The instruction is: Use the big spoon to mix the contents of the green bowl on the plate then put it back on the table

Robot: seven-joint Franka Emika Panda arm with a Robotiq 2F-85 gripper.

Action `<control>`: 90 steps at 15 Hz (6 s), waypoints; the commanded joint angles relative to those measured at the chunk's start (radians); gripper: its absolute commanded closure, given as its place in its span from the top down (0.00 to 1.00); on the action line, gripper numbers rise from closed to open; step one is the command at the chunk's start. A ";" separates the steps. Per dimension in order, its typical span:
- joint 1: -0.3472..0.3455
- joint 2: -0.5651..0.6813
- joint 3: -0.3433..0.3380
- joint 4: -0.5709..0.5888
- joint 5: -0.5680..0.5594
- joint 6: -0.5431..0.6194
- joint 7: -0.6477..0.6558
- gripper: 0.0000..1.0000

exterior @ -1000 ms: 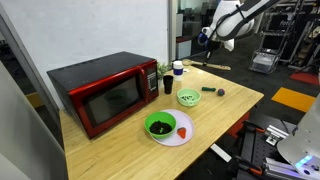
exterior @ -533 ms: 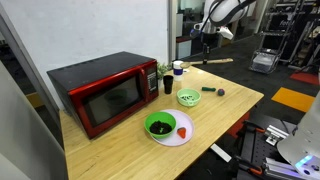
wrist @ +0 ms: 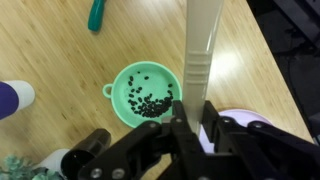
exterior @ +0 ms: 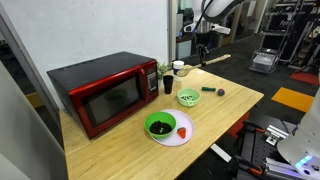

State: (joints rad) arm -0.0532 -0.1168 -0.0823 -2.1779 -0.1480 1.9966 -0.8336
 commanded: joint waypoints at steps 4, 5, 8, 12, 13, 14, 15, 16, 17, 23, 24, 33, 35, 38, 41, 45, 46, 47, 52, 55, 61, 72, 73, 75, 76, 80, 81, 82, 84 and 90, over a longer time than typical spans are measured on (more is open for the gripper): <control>0.094 -0.058 0.081 -0.063 -0.058 -0.010 -0.086 0.06; 0.108 -0.062 0.093 -0.070 -0.061 -0.008 -0.092 0.06; 0.148 -0.070 0.129 -0.095 -0.074 0.000 -0.100 0.06; 0.193 -0.059 0.172 -0.116 -0.099 0.020 -0.095 0.06; 0.204 -0.053 0.183 -0.121 -0.108 0.025 -0.089 0.06; 0.213 -0.050 0.195 -0.129 -0.119 0.040 -0.079 0.06; 0.222 -0.043 0.205 -0.130 -0.127 0.049 -0.078 0.06; 0.231 -0.034 0.217 -0.134 -0.141 0.064 -0.071 0.06; 0.238 -0.025 0.227 -0.135 -0.155 0.074 -0.066 0.06; 0.280 0.071 0.292 -0.095 -0.259 0.069 -0.027 0.06; 0.285 0.088 0.299 -0.091 -0.274 0.077 -0.014 0.06; 0.287 0.115 0.305 -0.077 -0.259 0.073 0.004 0.22; 0.287 0.115 0.305 -0.077 -0.259 0.073 0.004 0.22; 0.287 0.115 0.305 -0.077 -0.259 0.073 0.004 0.22; 0.281 0.142 0.299 -0.043 -0.292 0.091 -0.015 0.06; 0.268 0.220 0.284 0.037 -0.373 0.101 -0.031 0.06; 0.264 0.242 0.280 0.059 -0.393 0.097 -0.044 0.06; 0.265 0.262 0.277 0.080 -0.414 0.089 -0.054 0.06; 0.284 0.332 0.284 0.176 -0.512 0.074 -0.082 0.06; 0.305 0.347 0.301 0.238 -0.593 0.063 -0.106 0.06; 0.334 0.327 0.332 0.280 -0.685 0.066 -0.176 0.06; 0.354 0.296 0.360 0.212 -0.770 0.077 -0.242 0.06; 0.354 0.293 0.363 0.201 -0.771 0.078 -0.240 0.06; 0.355 0.287 0.366 0.171 -0.773 0.079 -0.234 0.06; 0.352 0.285 0.365 0.155 -0.771 0.081 -0.228 0.06; 0.335 0.273 0.351 0.096 -0.775 0.082 -0.218 0.06; 0.332 0.270 0.347 0.084 -0.778 0.083 -0.213 0.06; 0.331 0.268 0.342 0.073 -0.787 0.080 -0.201 0.06; 0.330 0.270 0.337 0.058 -0.810 0.078 -0.172 0.06; 0.335 0.278 0.342 0.032 -0.884 0.070 -0.101 0.06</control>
State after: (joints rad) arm 0.2839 0.1850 0.2528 -2.1139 -0.9882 2.0749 -0.9662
